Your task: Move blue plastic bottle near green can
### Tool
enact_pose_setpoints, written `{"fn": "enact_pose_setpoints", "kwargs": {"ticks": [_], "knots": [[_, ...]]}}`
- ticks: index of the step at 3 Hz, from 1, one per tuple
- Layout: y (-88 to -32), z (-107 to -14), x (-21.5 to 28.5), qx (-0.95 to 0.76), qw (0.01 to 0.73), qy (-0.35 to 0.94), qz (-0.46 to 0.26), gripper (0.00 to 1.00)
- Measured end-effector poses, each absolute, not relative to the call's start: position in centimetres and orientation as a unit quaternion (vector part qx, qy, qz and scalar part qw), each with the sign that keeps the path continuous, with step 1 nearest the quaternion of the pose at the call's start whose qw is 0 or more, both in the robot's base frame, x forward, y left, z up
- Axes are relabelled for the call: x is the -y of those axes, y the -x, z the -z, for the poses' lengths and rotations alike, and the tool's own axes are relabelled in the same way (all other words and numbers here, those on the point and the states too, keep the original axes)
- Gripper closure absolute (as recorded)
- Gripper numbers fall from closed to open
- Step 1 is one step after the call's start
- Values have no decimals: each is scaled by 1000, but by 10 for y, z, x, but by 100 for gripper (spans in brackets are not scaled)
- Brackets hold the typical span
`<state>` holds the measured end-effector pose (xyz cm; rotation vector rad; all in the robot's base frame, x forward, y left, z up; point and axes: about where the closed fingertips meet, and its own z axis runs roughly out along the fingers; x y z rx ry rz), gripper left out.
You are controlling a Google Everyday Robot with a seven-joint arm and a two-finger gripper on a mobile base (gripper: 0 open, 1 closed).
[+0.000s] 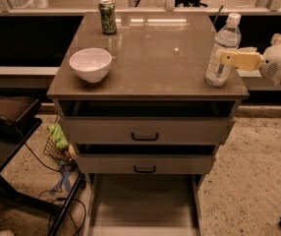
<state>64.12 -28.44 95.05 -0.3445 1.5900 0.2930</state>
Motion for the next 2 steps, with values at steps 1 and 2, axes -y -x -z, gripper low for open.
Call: {"fn": "enact_pose_setpoints", "kwargs": {"ticks": [1,2], "knots": [[-659,-942,277,-702,678,148,-157,0],[-677,-931,253,-700,671,157,-188,17]]}}
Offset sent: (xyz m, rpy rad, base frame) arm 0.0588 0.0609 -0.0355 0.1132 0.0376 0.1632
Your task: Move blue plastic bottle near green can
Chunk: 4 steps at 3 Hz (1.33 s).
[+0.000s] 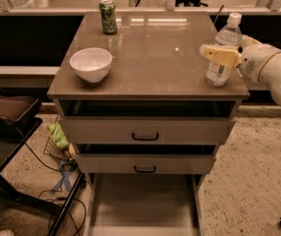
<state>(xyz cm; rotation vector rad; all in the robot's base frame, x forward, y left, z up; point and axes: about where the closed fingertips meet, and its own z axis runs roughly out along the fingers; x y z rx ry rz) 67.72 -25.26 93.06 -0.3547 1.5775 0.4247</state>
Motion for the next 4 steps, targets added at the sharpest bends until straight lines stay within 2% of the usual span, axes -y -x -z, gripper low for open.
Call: {"fn": "enact_pose_setpoints", "kwargs": {"ticks": [1,2,3,4], "knots": [[-680,-930,246,-699,670,161,-193,48],[-680,-931,243,-698,669,162,-195,71],[-681,-932,240,-698,669,164,-196,100],[-681,-932,239,-698,669,164,-197,100]]}}
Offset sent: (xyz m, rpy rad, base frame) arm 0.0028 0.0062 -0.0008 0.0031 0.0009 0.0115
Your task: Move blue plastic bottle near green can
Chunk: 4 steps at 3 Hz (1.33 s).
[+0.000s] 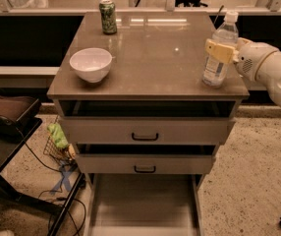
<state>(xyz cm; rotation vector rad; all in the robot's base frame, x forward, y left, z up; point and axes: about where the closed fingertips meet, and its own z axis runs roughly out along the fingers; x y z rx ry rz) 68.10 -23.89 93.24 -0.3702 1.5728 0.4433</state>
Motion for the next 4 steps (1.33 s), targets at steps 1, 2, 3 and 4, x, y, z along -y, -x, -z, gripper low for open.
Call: {"fn": "enact_pose_setpoints", "kwargs": {"ticks": [1,2,3,4], "knots": [[-706,-992,197,-667,689,195,-207,100],[-739,-1042,147,-642,702,219,-216,100],[-772,-1066,96,-632,699,244,-228,100],[-782,-1072,66,-628,696,256,-237,100]]}}
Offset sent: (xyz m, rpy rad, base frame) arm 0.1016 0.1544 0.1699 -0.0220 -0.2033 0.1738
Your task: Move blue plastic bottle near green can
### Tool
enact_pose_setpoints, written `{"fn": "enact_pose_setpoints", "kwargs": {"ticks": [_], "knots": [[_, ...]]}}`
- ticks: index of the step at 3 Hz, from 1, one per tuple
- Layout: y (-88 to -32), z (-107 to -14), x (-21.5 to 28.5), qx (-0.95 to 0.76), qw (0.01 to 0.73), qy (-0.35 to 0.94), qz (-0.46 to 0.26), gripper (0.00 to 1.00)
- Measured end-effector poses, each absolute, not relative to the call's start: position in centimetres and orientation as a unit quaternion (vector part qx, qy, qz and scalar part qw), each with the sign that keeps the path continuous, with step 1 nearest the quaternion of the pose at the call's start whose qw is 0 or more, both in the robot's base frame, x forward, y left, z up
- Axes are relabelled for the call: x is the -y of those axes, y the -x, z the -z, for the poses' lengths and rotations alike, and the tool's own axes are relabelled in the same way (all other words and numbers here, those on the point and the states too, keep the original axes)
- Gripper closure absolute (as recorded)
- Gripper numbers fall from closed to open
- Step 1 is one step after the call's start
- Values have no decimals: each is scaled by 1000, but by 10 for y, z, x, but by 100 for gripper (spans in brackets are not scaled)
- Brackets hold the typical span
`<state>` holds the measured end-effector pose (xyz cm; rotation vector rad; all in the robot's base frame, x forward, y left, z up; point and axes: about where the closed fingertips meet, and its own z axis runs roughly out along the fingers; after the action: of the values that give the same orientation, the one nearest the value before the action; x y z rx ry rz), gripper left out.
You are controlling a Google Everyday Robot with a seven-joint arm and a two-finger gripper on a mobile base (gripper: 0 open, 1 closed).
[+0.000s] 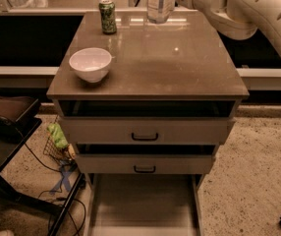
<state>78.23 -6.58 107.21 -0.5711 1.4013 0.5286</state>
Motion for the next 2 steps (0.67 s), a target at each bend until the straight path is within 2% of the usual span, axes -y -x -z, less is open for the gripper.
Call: {"fn": "enact_pose_setpoints", "kwargs": {"ticks": [2], "knots": [[-797,-1070,61,-623,698,254,-246,100]]}}
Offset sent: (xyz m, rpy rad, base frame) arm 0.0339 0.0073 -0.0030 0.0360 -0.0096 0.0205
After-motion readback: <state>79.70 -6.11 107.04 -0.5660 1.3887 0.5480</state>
